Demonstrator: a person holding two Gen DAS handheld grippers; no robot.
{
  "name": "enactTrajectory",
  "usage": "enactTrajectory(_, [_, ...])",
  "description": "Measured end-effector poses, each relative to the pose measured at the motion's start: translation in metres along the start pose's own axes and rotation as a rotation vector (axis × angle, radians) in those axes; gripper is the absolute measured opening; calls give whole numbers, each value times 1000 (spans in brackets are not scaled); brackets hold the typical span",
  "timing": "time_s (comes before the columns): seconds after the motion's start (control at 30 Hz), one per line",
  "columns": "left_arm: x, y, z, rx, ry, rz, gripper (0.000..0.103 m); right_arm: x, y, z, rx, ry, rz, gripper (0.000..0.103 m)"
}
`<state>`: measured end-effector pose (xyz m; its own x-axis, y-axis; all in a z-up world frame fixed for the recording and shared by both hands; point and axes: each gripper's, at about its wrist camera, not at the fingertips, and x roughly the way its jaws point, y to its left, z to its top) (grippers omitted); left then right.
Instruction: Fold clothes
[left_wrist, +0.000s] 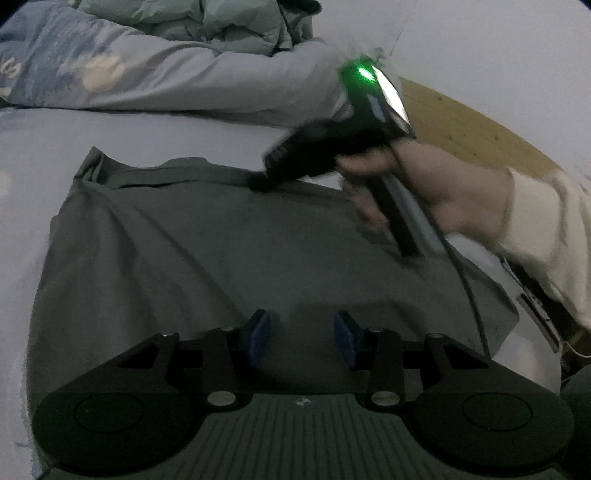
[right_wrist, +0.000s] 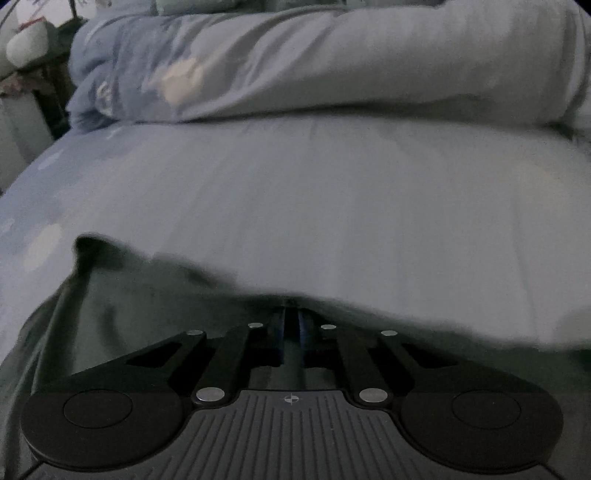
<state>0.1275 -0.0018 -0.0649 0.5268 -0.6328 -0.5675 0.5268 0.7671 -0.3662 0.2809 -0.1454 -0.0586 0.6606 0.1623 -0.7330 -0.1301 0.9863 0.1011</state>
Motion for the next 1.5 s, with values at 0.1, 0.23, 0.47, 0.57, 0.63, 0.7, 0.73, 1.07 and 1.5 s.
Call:
enactTrajectory(0.1, [-5, 1, -1, -7, -4, 0, 47, 12, -3, 27, 20, -54, -53, 7])
enactTrajectory(0.23, [-15, 9, 8, -87, -29, -5, 48, 8, -15, 53, 78, -90, -58, 10])
enactTrajectory(0.47, [-41, 57, 56, -325, -103, 92, 53, -61, -32, 27, 41, -88, 59, 15])
enactTrajectory(0.57, [-26, 81, 72, -360, -48, 161, 53, -87, -48, 4, 51, -57, 78, 21])
enactTrajectory(0.63, [-10, 95, 82, -377, -10, 196, 53, -97, -55, -10, 45, -26, 79, 22])
enactTrajectory(0.7, [6, 104, 91, -387, 14, 214, 52, -107, -60, -27, 36, -1, 75, 22])
enactTrajectory(0.73, [14, 109, 96, -392, 25, 224, 51, -113, -63, -35, 35, 7, 80, 22])
enactTrajectory(1.07, [29, 161, 122, -567, -154, 315, 46, -171, -97, -78, 107, -61, 69, 25])
enactTrajectory(1.5, [-79, 98, 43, -399, 15, 178, 51, -263, -146, -145, 174, -108, -28, 45])
